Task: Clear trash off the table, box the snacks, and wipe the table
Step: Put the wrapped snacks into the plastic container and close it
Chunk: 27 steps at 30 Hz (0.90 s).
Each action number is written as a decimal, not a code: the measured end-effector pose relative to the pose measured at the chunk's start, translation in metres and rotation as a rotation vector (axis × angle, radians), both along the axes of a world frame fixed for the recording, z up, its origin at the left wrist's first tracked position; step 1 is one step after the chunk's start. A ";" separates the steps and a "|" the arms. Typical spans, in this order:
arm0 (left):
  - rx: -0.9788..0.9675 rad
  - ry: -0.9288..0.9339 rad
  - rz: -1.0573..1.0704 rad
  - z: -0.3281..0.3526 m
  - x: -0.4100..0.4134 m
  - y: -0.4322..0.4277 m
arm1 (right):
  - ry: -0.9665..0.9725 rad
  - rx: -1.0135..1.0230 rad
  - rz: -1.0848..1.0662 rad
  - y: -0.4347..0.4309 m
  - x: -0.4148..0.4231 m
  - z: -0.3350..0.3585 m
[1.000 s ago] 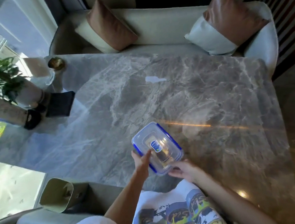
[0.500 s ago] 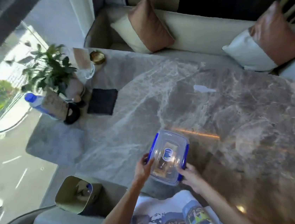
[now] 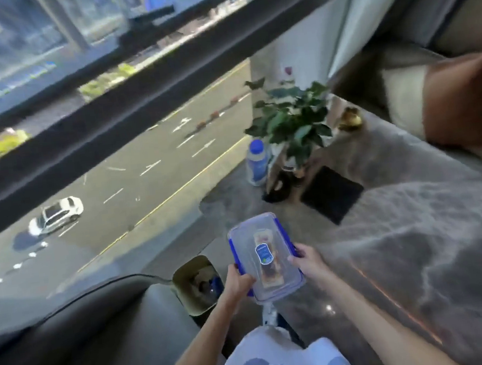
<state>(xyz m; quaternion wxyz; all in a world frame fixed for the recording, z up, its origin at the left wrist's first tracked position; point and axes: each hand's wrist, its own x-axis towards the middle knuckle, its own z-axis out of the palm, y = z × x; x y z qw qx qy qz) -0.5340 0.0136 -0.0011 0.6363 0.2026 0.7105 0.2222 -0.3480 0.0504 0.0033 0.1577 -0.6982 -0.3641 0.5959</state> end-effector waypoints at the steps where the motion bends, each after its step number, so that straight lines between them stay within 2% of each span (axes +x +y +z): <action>1: 0.024 -0.015 0.044 0.000 -0.010 0.009 | -0.010 0.027 0.047 0.019 -0.012 0.002; 4: 0.068 -0.009 0.133 0.000 -0.028 0.038 | -0.049 0.074 0.143 0.071 -0.040 0.002; 8: 0.031 -0.019 0.245 -0.007 -0.040 0.074 | -0.086 0.077 0.189 0.122 -0.063 -0.005; 17: 0.014 0.024 0.213 -0.023 -0.041 0.099 | -0.192 0.062 0.230 0.143 -0.068 -0.029; 20: 0.024 -0.071 0.228 -0.017 -0.041 0.097 | -0.223 0.084 0.265 0.147 -0.066 -0.029; 23: 0.154 -0.231 0.293 -0.006 -0.044 0.089 | -0.362 0.172 0.400 0.142 -0.064 -0.023; 24: 0.268 -0.176 0.275 -0.003 -0.044 0.086 | -0.436 0.242 0.456 0.135 -0.062 -0.021; 25: 0.396 -0.031 0.203 -0.001 -0.044 0.084 | -0.519 0.340 0.522 0.126 -0.061 -0.018; 27: 0.548 0.427 -0.163 -0.007 -0.045 0.081 | -0.663 0.537 0.694 0.103 -0.061 -0.016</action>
